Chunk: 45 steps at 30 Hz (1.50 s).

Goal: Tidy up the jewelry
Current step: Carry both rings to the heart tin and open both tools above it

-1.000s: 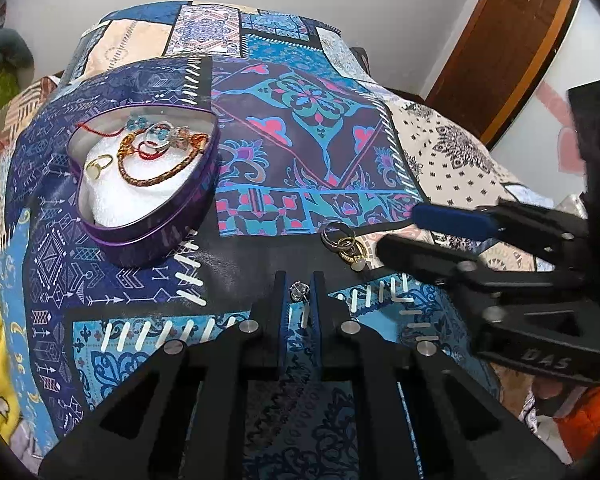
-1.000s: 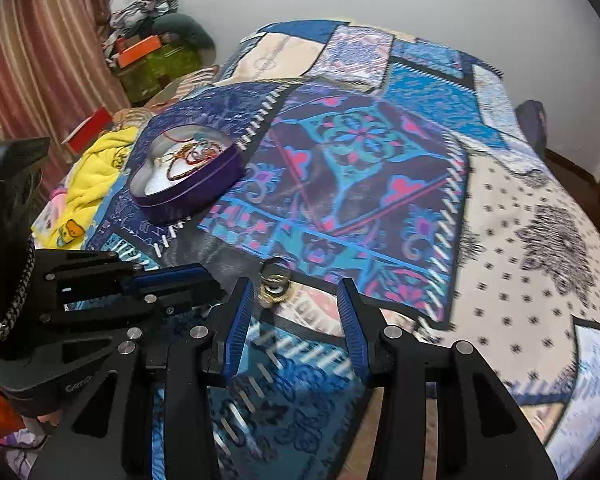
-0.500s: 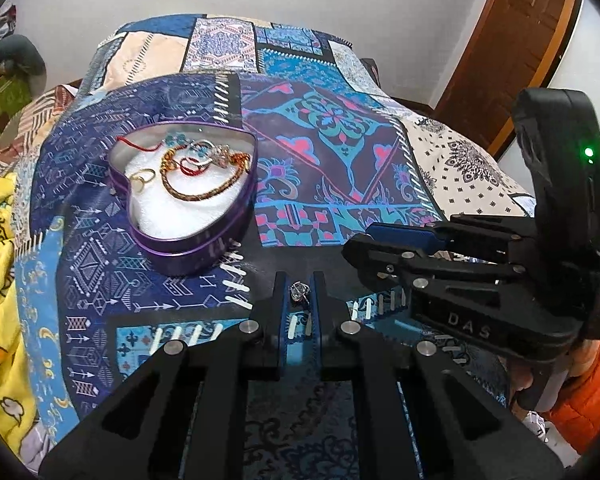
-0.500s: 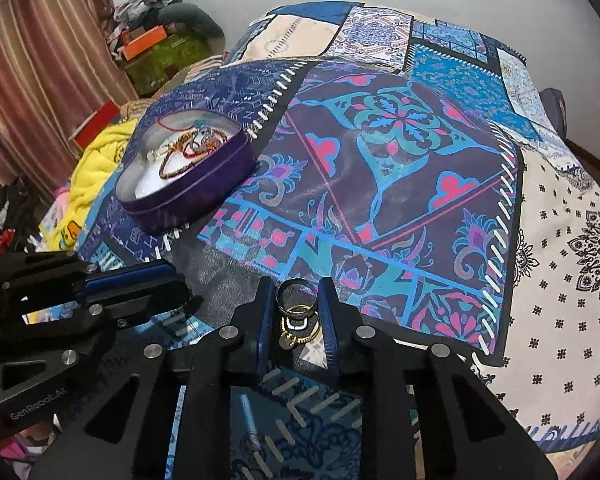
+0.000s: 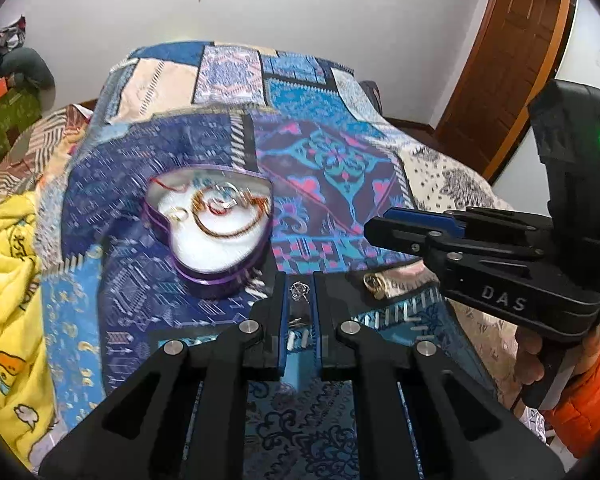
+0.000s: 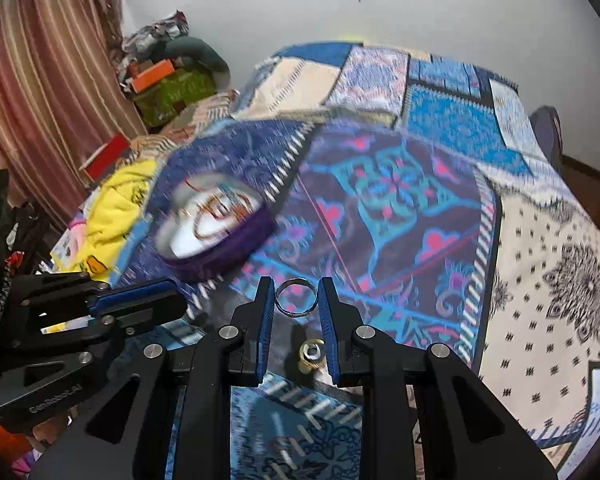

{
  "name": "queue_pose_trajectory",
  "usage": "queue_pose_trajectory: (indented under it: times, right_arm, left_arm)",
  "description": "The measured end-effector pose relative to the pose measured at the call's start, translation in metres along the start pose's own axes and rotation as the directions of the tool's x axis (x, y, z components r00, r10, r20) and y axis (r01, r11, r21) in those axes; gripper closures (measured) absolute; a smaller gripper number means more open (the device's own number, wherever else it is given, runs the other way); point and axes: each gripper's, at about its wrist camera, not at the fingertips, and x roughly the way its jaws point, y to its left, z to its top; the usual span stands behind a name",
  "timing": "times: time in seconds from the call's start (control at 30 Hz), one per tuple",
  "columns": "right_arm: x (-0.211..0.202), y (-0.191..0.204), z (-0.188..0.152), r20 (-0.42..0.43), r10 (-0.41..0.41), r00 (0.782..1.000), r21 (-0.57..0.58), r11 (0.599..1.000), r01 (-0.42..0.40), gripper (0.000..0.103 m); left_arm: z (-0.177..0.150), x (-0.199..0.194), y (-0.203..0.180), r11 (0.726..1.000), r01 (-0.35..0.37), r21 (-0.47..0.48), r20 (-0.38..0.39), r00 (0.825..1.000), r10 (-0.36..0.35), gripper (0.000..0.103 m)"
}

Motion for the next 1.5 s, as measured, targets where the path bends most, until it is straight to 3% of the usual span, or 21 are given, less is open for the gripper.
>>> queue_pose_trajectory:
  times: [0.33, 0.67, 0.93, 1.5]
  right_arm:
    - [-0.021, 0.027, 0.028, 0.11, 0.038, 0.993, -0.047, 0.998, -0.033, 0.083]
    - [-0.02, 0.038, 0.052, 0.156, 0.075, 0.985, -0.076, 0.995, -0.063, 0.083]
    - [-0.001, 0.042, 0.06, 0.129, 0.104, 0.986, -0.074, 0.993, -0.095, 0.083]
    - [0.06, 0.056, 0.043, -0.043, 0.082, 0.996, -0.173, 0.981, -0.089, 0.083]
  left_arm:
    - [0.021, -0.033, 0.014, 0.999, -0.036, -0.006, 0.091, 0.995, 0.037, 0.094]
    - [0.043, -0.055, 0.026, 0.997, -0.083, -0.002, 0.184, 0.979, 0.082, 0.094]
    - [0.055, -0.045, 0.046, 0.996, -0.087, -0.03, 0.199, 0.976, 0.091, 0.094]
    - [0.06, 0.004, 0.065, 0.995, -0.1, -0.003, 0.11, 0.989, 0.1, 0.094]
